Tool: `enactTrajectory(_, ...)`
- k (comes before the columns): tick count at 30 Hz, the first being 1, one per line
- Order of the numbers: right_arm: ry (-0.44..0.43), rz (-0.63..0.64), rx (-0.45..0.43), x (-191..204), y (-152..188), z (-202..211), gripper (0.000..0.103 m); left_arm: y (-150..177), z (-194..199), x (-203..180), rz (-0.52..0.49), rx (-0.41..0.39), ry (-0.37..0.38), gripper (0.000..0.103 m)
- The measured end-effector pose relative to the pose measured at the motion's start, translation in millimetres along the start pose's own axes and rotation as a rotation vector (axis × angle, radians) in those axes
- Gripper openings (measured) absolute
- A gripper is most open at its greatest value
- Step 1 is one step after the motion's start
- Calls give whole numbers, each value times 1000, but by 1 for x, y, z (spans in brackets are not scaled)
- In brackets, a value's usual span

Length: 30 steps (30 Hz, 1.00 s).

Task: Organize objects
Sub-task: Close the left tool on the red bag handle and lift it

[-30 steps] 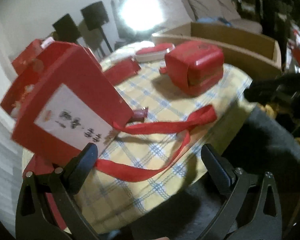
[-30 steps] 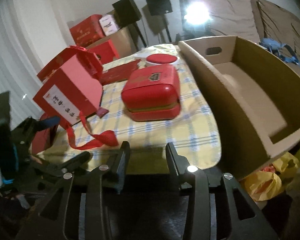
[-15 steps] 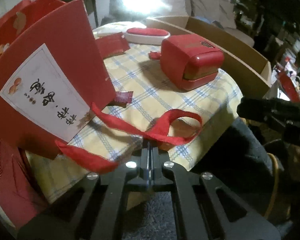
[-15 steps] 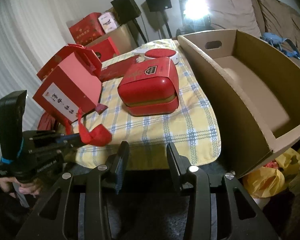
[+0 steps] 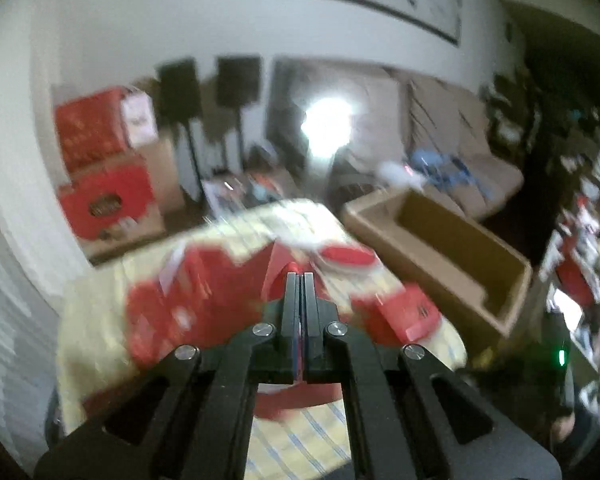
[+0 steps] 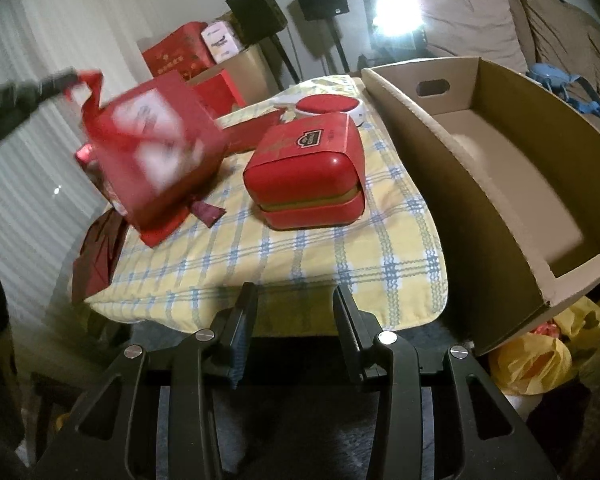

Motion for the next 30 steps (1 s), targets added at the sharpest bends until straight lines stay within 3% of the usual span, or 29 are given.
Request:
enactTrajectory(7, 4, -21, -1, -4, -3, 2, 41, -28, 16, 53, 138, -50, -32, 1)
enactTrajectory(14, -21, -52, 33, -4, 2, -10, 41, 1, 13, 83, 176, -16, -104, 1)
enactTrajectory(19, -69, -53, 65, 1, 6, -21, 41, 26, 2, 85, 179, 20, -219, 1)
enactTrajectory(25, -70, -81, 68, -4, 10, -19, 41, 64, -16, 80, 182, 93, -233, 1)
enactTrajectory(30, -65, -85, 67, -7, 9, -19, 43, 68, -8, 98, 196, 85, -297, 1)
Point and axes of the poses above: each gripper's, at about its wrist camera, not at the fingertips, and z roughly against the way its jaws point, x to its left, y to its underside, the point moved 3 cm from there along -z, roughly the way its jaws point, and after that the axes turned 14 degrees about -y, right-handed, at the moved point
